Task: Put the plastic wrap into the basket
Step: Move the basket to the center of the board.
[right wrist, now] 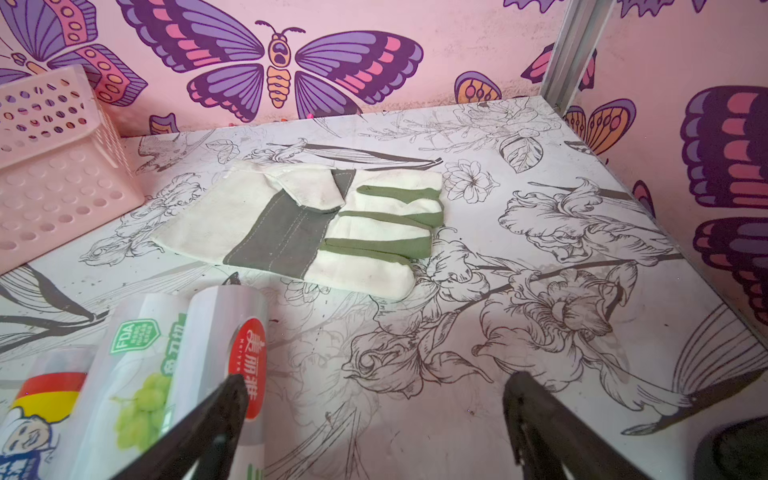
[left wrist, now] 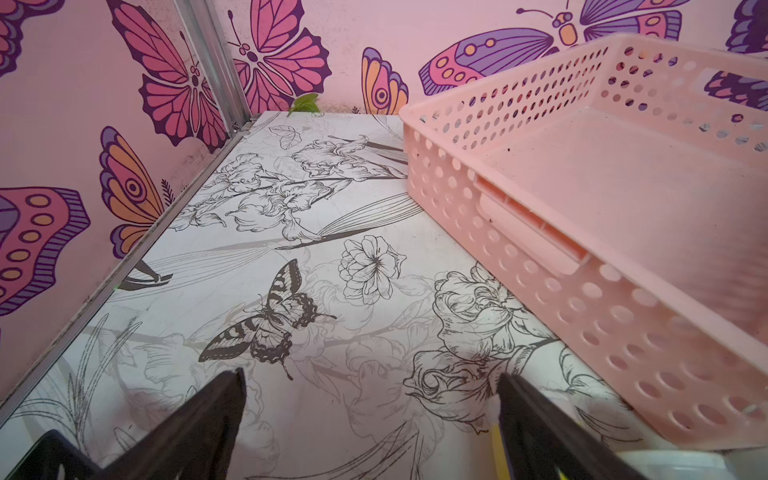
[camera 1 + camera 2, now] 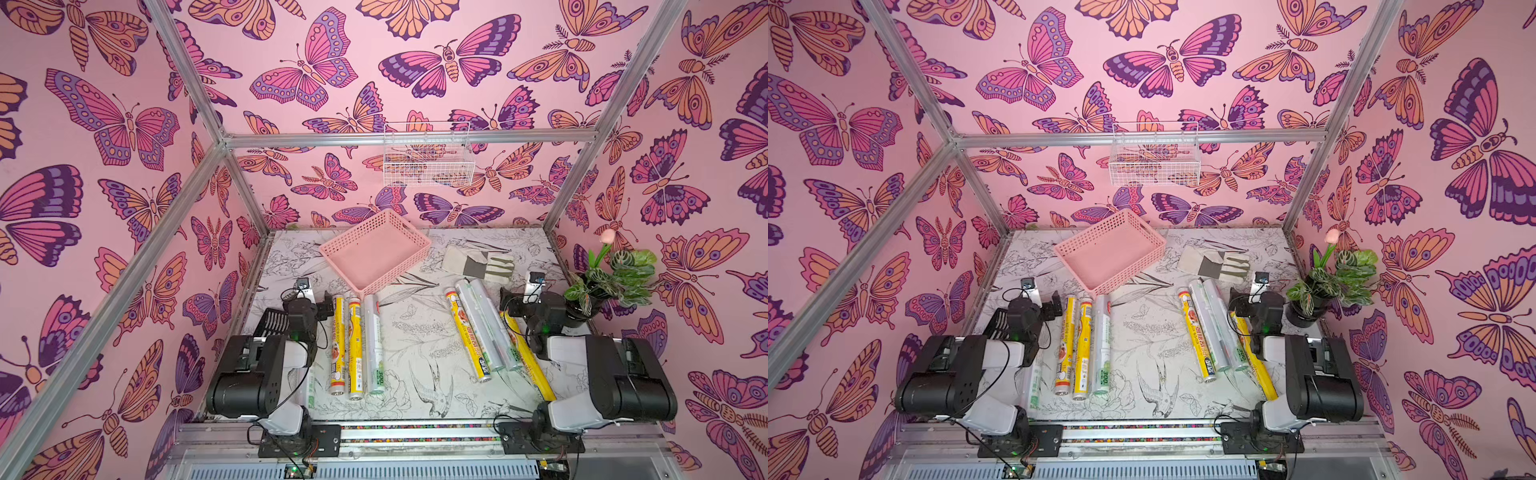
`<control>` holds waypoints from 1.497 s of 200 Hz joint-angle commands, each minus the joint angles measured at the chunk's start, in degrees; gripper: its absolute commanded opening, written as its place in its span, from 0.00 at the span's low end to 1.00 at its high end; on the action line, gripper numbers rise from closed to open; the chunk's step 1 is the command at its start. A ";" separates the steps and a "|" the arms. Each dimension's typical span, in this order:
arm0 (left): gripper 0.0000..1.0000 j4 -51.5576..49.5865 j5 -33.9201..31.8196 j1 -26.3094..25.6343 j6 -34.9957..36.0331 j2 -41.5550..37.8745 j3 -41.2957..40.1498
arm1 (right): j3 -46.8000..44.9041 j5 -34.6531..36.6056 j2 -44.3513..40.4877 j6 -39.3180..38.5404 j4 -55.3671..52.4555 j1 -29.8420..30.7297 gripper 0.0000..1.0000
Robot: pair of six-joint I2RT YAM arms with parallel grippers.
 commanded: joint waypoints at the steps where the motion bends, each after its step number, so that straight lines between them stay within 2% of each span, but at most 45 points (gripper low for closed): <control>1: 1.00 -1.01 0.37 -0.01 0.17 0.17 0.73 | 0.17 -0.94 0.46 -0.66 0.92 -0.30 0.99; 36: 1.00 -1.10 0.38 0.02 0.07 0.13 0.82 | 0.33 -0.80 0.54 -0.41 0.68 -0.33 0.99; 59: 1.00 -0.17 -1.12 -0.08 -0.49 -0.52 -0.23 | 0.67 4.99 0.44 2.03 -0.01 -0.51 0.99; 78: 1.00 2.85 -4.09 -0.08 -1.83 -2.27 -3.53 | 0.70 5.65 0.46 2.22 -0.22 -0.52 0.99; 110: 1.00 4.62 -4.56 -0.08 -1.74 -6.85 -6.44 | 0.35 4.89 0.07 2.02 0.51 -0.52 0.99; 130: 1.00 -1.11 -3.62 -0.08 -1.29 -14.94 -6.76 | -0.53 4.68 -4.25 1.90 -0.76 -0.52 0.99; 138: 1.00 -4.90 -3.74 -0.08 -1.84 -20.90 -6.52 | -0.03 6.14 -7.06 2.90 -4.10 -0.51 0.99; 147: 1.00 -9.51 -4.08 -0.01 -3.61 -26.18 -5.89 | 1.64 7.66 -10.90 4.12 -11.09 -0.52 0.99; 160: 1.00 -18.24 -4.41 0.08 -10.24 -35.31 -4.41 | 5.00 9.97 -16.39 6.86 -22.16 -0.45 0.99; 180: 1.00 -30.09 -2.19 0.15 -21.66 -47.44 -2.78 | 10.86 15.58 -22.67 26.36 -39.96 -0.64 0.99; 186: 1.00 -31.82 -0.58 0.19 -24.46 -50.12 -2.41 | 12.38 12.25 -23.63 29.13 -42.62 -0.91 0.99; 198: 1.00 -35.34 8.01 0.18 -27.15 -53.13 -0.07 | 13.50 -2.97 -24.92 26.91 -42.10 -1.18 0.99; 207: 1.00 -37.26 15.98 0.18 -28.83 -52.67 1.96 | 13.46 -13.08 -24.74 28.64 -38.86 -1.14 0.99; 217: 1.00 -37.66 25.38 0.10 -29.65 -50.36 3.72 | 13.75 -19.76 -23.76 32.31 -36.35 -0.97 0.96; 229: 1.00 -37.83 33.87 -0.63 -33.54 -46.26 5.49 | 15.40 -23.24 -22.10 34.50 -37.35 0.25 0.89; 240: 1.00 -38.05 38.52 -3.25 -34.54 -42.34 6.95 | 17.81 -22.79 -20.60 33.54 -41.05 2.55 0.86; 253: 1.00 -38.16 38.64 -8.79 -33.94 -38.71 8.10 | 20.55 -20.04 -18.76 31.46 -45.12 6.15 0.82; 277: 1.00 -41.56 31.43 -22.07 -30.08 -32.02 11.61 | 24.54 -13.27 -15.69 30.21 -50.01 12.73 0.76; 299: 1.00 -43.92 26.66 -31.22 -29.92 -23.25 15.60 | 26.62 -8.80 -12.80 30.99 -51.18 17.65 0.75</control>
